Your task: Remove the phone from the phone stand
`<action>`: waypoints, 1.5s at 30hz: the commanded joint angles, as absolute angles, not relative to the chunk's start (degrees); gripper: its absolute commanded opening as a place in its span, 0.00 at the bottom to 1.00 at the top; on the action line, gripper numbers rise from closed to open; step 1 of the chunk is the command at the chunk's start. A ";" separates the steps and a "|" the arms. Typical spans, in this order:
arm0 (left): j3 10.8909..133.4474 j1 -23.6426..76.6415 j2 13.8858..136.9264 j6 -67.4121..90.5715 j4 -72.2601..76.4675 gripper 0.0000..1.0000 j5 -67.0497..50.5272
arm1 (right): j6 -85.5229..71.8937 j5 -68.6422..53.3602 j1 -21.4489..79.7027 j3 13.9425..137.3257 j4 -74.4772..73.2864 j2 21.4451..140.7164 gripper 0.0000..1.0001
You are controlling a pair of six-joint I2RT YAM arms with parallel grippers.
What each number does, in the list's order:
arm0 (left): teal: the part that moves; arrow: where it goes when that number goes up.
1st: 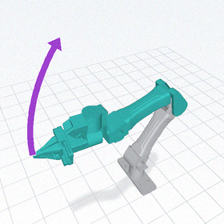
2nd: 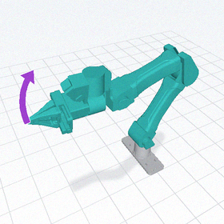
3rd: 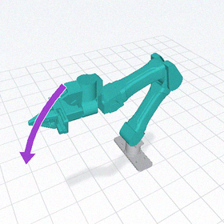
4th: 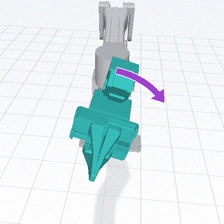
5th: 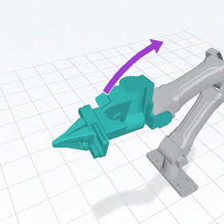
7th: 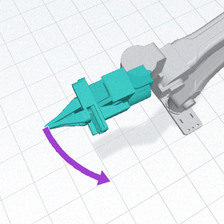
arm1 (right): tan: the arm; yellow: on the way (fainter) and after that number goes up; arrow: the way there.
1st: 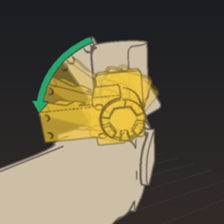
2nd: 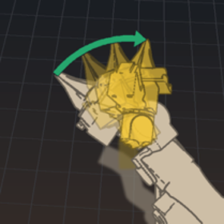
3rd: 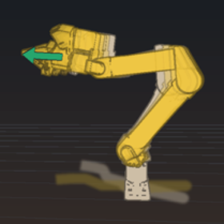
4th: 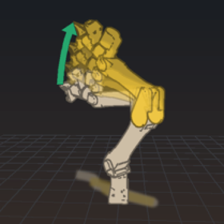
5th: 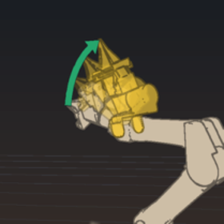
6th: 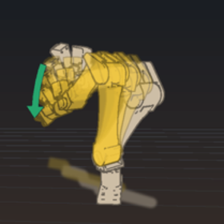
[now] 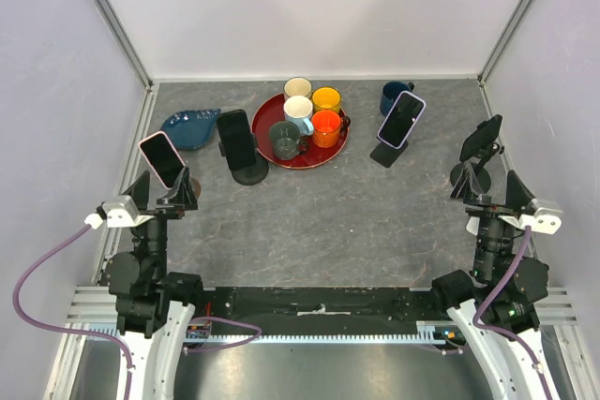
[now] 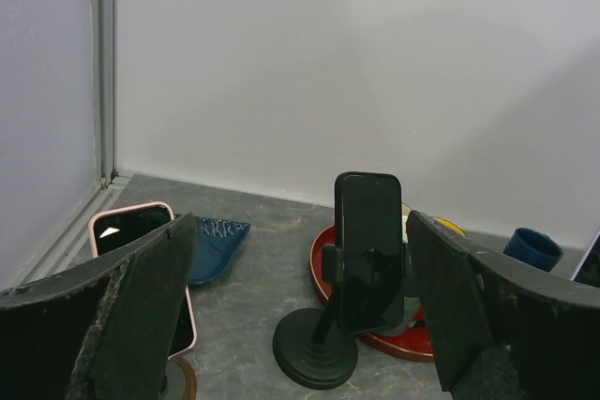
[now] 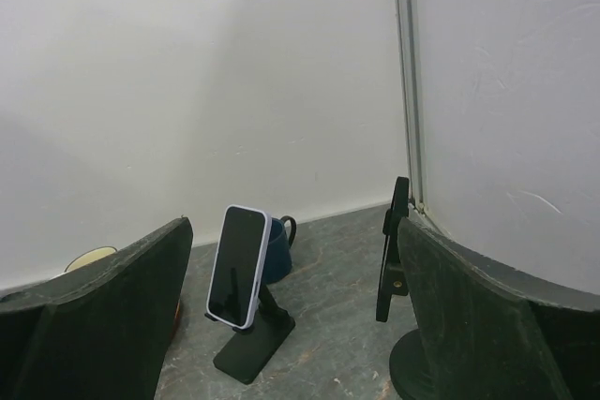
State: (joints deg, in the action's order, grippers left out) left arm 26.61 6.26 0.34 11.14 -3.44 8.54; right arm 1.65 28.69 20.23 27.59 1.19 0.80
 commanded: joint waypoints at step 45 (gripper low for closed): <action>52.56 -5.09 67.14 19.68 1.02 0.95 -32.23 | -1.23 28.39 31.81 29.53 0.18 0.18 0.98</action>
